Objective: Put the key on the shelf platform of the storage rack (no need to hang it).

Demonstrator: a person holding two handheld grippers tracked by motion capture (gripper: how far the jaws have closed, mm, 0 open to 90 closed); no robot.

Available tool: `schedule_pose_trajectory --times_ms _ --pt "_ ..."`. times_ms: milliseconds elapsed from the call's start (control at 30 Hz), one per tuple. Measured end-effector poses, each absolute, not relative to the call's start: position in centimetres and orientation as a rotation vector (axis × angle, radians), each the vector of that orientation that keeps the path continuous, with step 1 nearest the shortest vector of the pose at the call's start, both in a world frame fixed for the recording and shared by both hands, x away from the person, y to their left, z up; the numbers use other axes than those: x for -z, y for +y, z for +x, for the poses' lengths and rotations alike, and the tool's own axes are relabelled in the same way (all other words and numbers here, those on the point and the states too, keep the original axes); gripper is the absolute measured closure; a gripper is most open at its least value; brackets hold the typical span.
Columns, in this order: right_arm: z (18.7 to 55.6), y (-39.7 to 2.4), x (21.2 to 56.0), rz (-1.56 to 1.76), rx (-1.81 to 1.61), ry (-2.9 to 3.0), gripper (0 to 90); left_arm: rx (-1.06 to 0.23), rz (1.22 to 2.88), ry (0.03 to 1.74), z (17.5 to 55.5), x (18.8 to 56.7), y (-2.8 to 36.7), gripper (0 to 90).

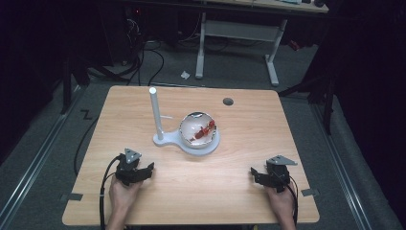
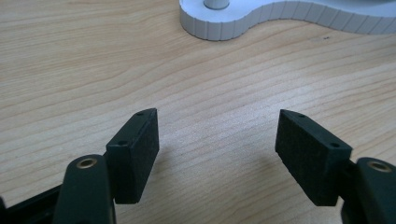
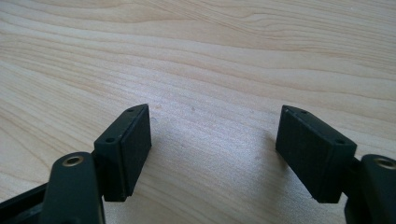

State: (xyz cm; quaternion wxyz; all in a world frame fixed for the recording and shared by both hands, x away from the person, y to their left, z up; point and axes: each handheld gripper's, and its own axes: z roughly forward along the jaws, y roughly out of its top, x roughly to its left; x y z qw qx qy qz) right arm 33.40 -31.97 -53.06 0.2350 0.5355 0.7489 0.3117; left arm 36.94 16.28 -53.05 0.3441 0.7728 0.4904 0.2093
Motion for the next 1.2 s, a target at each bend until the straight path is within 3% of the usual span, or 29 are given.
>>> schedule_pose_trajectory --times_ms 1200 --pt "33.39 -31.97 53.07 1.474 -0.853 2.051 26.9 -0.556 1.993 1.287 37.59 53.63 16.27 28.3"
